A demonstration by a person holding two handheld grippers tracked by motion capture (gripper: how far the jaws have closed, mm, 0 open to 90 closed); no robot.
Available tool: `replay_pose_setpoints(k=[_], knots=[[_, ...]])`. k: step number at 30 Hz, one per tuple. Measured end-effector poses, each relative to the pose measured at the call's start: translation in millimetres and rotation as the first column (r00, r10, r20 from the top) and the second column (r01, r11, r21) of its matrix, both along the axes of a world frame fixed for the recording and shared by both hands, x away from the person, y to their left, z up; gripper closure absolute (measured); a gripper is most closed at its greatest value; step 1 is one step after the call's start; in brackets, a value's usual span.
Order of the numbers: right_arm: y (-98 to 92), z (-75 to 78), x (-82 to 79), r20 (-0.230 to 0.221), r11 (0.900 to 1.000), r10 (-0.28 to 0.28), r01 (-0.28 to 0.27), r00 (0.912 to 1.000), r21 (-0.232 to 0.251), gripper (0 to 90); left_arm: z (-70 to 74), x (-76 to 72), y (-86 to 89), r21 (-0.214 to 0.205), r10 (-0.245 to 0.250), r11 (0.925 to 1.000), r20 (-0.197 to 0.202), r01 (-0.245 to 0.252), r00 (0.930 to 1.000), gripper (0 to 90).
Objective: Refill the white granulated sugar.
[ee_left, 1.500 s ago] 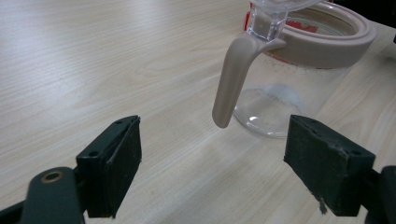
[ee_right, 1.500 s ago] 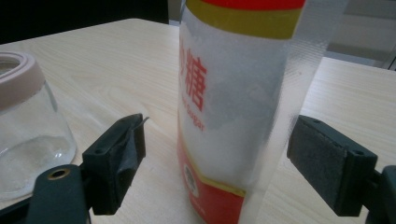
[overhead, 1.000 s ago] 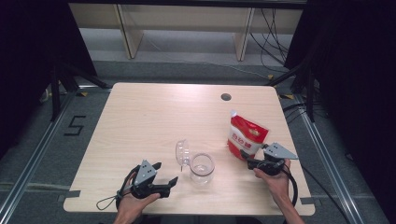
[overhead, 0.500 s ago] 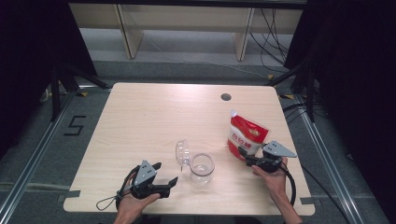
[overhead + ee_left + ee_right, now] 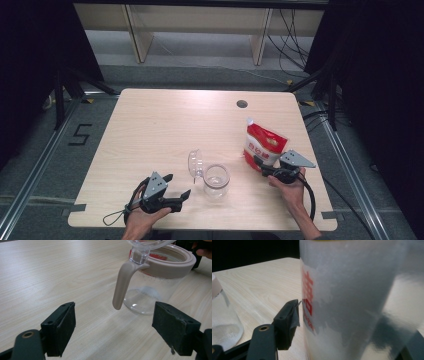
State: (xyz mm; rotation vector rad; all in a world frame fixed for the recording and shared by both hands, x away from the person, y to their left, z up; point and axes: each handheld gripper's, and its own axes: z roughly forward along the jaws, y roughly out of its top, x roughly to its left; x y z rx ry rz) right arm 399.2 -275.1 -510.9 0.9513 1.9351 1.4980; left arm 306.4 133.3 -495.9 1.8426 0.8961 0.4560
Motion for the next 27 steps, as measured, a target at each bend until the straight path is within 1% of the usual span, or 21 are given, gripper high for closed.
replay_pose_setpoints(k=[1,2,4,5,6,7,8,9,10,11,12,13,14,15,18,19,21,22,25,26,27], knots=[[1.8,0.2,-3.0,-0.037,0.9999,-0.01,0.01,0.9993,0.011,36.4,-0.5,-0.8,-1.0,-0.012,0.01,0.9999,-0.011,-0.01,0.9999,18.4],[0.5,0.3,-0.6,-0.006,0.9999,0.001,-0.001,1.0,-0.01,36.4,-0.3,-0.8,-0.7,-0.006,0.006,1.0,-0.004,-0.006,1.0,18.4],[1.0,0.3,-1.1,-0.013,1.0,0.007,-0.007,0.9999,-0.007,36.7,-0.1,-0.7,-0.9,-0.004,0.002,1.0,-0.002,-0.003,1.0,18.4],[1.5,0.3,-1.0,-0.004,1.0,0.004,-0.004,1.0,-0.006,36.8,-0.2,-0.5,-1.0,-0.004,0.002,1.0,-0.002,-0.002,1.0,18.4],[2.0,0.1,-0.6,-0.014,0.9999,0.015,-0.015,0.9998,0.002,36.8,-0.6,0.1,-0.9,-0.008,-0.003,1.0,-0.002,0.003,1.0,18.4],[3.1,0.3,-2.7,-0.037,0.9999,0.007,-0.007,0.9993,0.008,36.9,-0.5,-0.3,-0.7,-0.006,0.001,1.0,-0.003,-0.001,1.0,18.4],[3.1,0.3,-2.2,-0.033,1.0,0.007,-0.007,0.9994,0.004,36.9,-0.3,-0.6,-0.6,-0.003,0.002,1.0,-0.003,-0.002,1.0,18.4],[2.5,-0.6,0.3,-0.015,0.9996,0.028,-0.028,0.9995,0.004,37.1,0.0,-0.6,-0.6,-0.006,0.004,1.0,-0.003,-0.004,1.0,18.4],[2.1,-0.5,0.3,-0.008,0.9998,0.014,-0.014,0.9999,-0.013,37.4,0.0,-0.1,-0.4,-0.01,-0.001,1.0,0.0,0.001,1.0,18.4],[2.8,-0.7,-0.4,-0.017,0.9999,0.011,-0.011,0.9998,-0.008,37.6,0.0,0.0,-0.4,-0.009,-0.002,1.0,0.0,0.002,1.0,18.4],[2.7,-0.8,0.3,-0.009,0.9999,0.013,-0.013,0.9999,-0.01,38.0,-0.1,-0.4,-0.5,-0.008,0.002,1.0,-0.002,-0.002,1.0,18.4],[4.1,-0.8,-1.2,-0.024,1.0,0.009,-0.009,0.9997,-0.001,38.1,-0.1,-0.6,-0.5,-0.006,0.003,1.0,-0.004,-0.003,1.0,18.4],[3.5,-1.4,1.7,-0.001,0.9996,0.028,-0.028,0.9996,-0.009,38.4,-0.1,-0.5,-0.5,-0.005,0.001,1.0,-0.003,-0.001,1.0,18.4],[4.0,-1.4,0.9,-0.006,0.9997,0.02,-0.02,0.9998,-0.014,38.6,-0.2,-0.3,-0.7,-0.005,0.001,1.0,-0.003,-0.001,1.0,18.4],[5.3,-2.0,0.9,-0.014,0.9996,0.026,-0.026,0.9996,-0.008,39.4,-0.5,-0.4,-0.8,-0.004,-0.003,1.0,-0.004,0.003,1.0,18.4],[5.4,-2.5,1.6,-0.006,0.9996,0.026,-0.026,0.9997,-0.014,39.6,-0.6,-0.2,-0.8,-0.007,-0.005,1.0,-0.003,0.005,1.0,18.4],[4.2,-1.8,2.0,-0.013,0.9989,0.036,-0.036,0.9993,-0.029,39.9,-0.2,-0.1,-0.8,-0.004,-0.001,1.0,-0.004,0.001,1.0,18.4],[5.0,-2.5,2.5,-0.001,0.9994,0.033,-0.033,0.9995,-0.014,40.1,-0.7,0.2,-0.9,-0.009,-0.004,1.0,-0.004,0.004,1.0,18.4],[5.3,-3.0,3.1,0.006,0.9994,0.032,-0.032,0.9995,-0.011,40.5,-0.7,0.1,-1.1,-0.009,-0.004,1.0,-0.004,0.004,1.0,18.4],[5.2,-3.1,3.3,0.007,0.9994,0.032,-0.032,0.9995,-0.011,40.7,-0.7,0.2,-1.2,-0.008,-0.005,1.0,-0.004,0.005,1.0,18.4],[4.6,-2.2,2.1,-0.003,0.9995,0.02,-0.02,0.9998,-0.023,40.8,-0.5,-0.4,-1.2,0.0,0.0,1.0,-0.007,0.0,1.0,18.4]])
